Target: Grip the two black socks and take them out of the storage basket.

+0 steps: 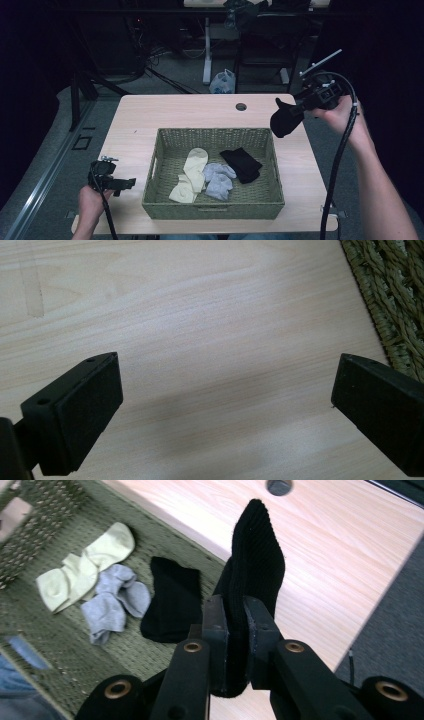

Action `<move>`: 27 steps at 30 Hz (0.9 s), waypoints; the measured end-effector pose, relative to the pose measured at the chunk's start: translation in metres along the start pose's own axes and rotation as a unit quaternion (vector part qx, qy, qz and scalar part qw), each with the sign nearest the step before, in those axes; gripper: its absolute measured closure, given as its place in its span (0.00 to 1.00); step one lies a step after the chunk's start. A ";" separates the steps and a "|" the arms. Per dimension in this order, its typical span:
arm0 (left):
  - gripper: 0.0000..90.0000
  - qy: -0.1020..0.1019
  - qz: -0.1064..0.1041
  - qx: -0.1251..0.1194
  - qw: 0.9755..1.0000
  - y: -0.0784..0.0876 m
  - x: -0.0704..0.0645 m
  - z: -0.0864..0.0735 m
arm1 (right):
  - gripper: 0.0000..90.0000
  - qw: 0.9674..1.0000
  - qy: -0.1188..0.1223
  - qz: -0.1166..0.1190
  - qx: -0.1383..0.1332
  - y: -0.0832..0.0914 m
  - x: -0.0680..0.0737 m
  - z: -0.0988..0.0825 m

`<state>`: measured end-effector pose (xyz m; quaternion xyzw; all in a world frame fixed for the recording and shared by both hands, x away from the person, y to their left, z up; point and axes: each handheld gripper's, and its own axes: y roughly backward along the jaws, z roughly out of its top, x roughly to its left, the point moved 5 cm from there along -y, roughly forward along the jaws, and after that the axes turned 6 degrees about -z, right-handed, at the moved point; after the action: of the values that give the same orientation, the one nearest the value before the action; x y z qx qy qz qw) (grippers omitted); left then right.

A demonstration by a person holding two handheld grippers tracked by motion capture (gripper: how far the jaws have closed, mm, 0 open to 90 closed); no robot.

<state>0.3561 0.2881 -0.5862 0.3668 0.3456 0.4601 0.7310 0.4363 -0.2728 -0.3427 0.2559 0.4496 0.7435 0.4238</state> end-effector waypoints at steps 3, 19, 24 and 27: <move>0.00 0.000 -0.001 0.001 1.000 0.000 0.000 0.000 | 0.91 1.000 -0.009 -0.011 0.001 0.001 -0.009 -0.007; 0.01 0.001 0.000 0.000 1.000 0.000 -0.001 0.001 | 0.91 0.997 -0.042 -0.044 0.055 -0.049 -0.034 -0.046; 0.01 -0.001 0.002 -0.003 1.000 0.000 -0.001 0.001 | 0.91 0.995 -0.055 -0.042 0.067 -0.076 -0.036 -0.058; 0.00 0.000 0.001 0.000 1.000 0.000 -0.001 0.001 | 0.91 0.994 -0.057 -0.045 0.083 -0.094 -0.037 -0.065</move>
<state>0.3565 0.2872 -0.5859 0.3668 0.3455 0.4607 0.7306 0.4431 -0.3117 -0.4558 0.3115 0.4961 0.6683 0.4585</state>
